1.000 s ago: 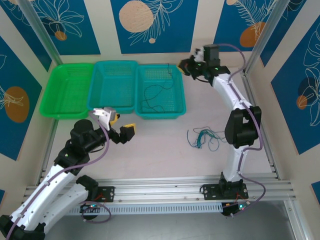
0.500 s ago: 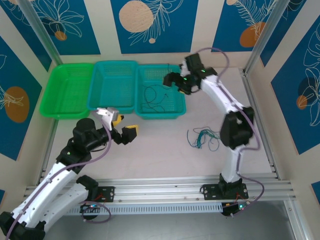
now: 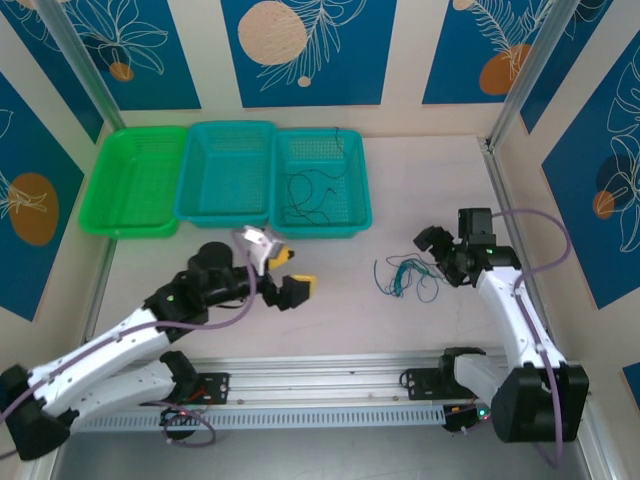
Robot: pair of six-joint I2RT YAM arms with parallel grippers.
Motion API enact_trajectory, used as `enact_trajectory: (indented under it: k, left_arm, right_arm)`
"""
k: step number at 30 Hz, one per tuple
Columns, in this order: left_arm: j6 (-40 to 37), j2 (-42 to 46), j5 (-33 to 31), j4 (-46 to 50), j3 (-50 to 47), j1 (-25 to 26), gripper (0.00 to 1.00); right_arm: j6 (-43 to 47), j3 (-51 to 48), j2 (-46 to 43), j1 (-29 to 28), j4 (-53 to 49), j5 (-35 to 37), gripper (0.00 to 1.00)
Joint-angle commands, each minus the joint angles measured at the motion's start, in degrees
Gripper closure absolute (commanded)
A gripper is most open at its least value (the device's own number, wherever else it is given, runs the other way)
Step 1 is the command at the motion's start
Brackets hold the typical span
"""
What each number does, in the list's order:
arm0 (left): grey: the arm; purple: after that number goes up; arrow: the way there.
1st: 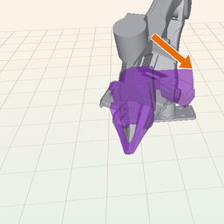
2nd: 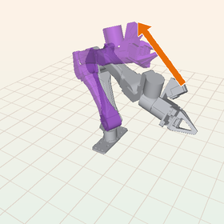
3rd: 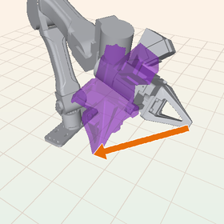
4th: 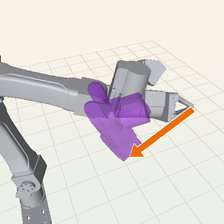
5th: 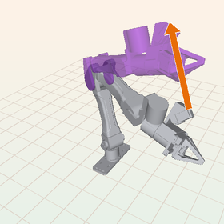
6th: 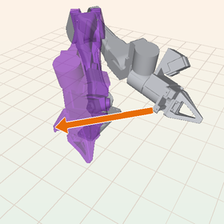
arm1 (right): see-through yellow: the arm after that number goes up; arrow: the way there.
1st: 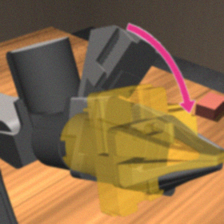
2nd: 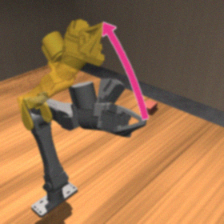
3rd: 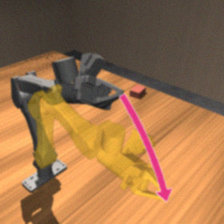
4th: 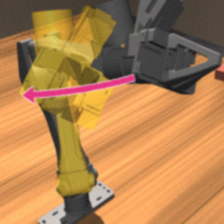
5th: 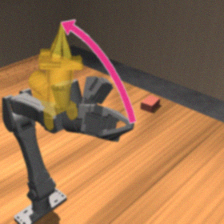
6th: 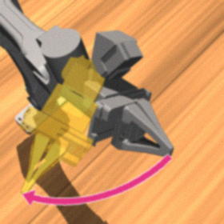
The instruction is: Untangle the cables
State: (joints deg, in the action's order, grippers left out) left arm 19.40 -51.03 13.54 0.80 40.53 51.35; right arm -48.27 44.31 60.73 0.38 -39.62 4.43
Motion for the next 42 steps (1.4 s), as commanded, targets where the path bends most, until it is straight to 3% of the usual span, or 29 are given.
enact_trajectory:
  k: [1,3,5,9,11,13,15,16,19,23,27,30,36,42]
  left_arm:
    - [-1.4,-6.6,-5.9,-3.2,3.5,6.1,0.02]
    - [-3.2,-10.5,-8.2,-4.0,5.0,8.9,0.02]
    - [-4.1,-13.2,-9.6,-4.3,6.2,10.3,0.02]
    - [-4.6,-14.2,-11.1,-4.5,6.4,11.2,0.01]
    - [-4.7,-13.1,-12.2,-3.8,5.6,11.2,0.01]
    - [-4.8,-11.5,-13.8,-2.6,4.7,11.2,0.01]
    - [-4.4,-10.0,-16.0,-1.4,3.9,11.2,0.01]
    - [-3.7,-9.4,-17.6,-0.6,3.8,11.2,0.00]
    - [-0.9,-8.5,-22.6,2.9,4.6,11.0,0.00]
    - [3.3,-9.6,-25.6,10.6,8.6,9.2,0.00]
    - [10.5,-11.3,-21.3,12.3,10.5,5.2,0.02]
    - [19.3,-12.0,-14.3,7.6,8.9,1.5,0.05]
    - [38.4,-14.3,-2.9,-10.8,2.6,-3.9,0.08]
    - [54.1,-20.1,2.3,-21.8,1.4,-5.2,0.07]
  right_arm:
    - [-1.6,-2.0,4.1,-0.1,-1.2,-2.9,0.08]
    - [-2.3,-2.5,8.5,-0.8,2.7,-6.8,0.08]
    - [-3.0,-2.2,13.2,-2.3,6.0,-6.4,0.08]
    - [-2.0,0.3,22.2,-3.8,9.2,-2.2,0.20]
    - [-1.1,-0.1,24.2,-3.6,12.1,-3.9,0.38]
    - [0.1,-0.7,24.2,-3.6,14.4,-4.5,0.71]
    - [2.4,-0.9,22.9,-3.7,15.0,-4.9,0.97]
    - [4.1,-0.9,21.8,-3.7,14.8,-5.6,1.00]
    - [9.0,-1.7,17.2,-4.4,15.4,-9.4,1.00]
    - [13.3,-4.2,7.0,-5.3,17.8,-20.3,1.00]
    - [14.7,-5.7,-3.0,-7.4,18.9,-24.0,1.00]
    - [14.5,-5.5,-8.3,-8.2,20.0,-27.7,1.00]
    - [11.2,-4.8,-11.1,-8.6,26.2,-43.0,1.00]
    - [4.2,-5.8,-12.0,-10.6,34.5,-44.8,1.00]
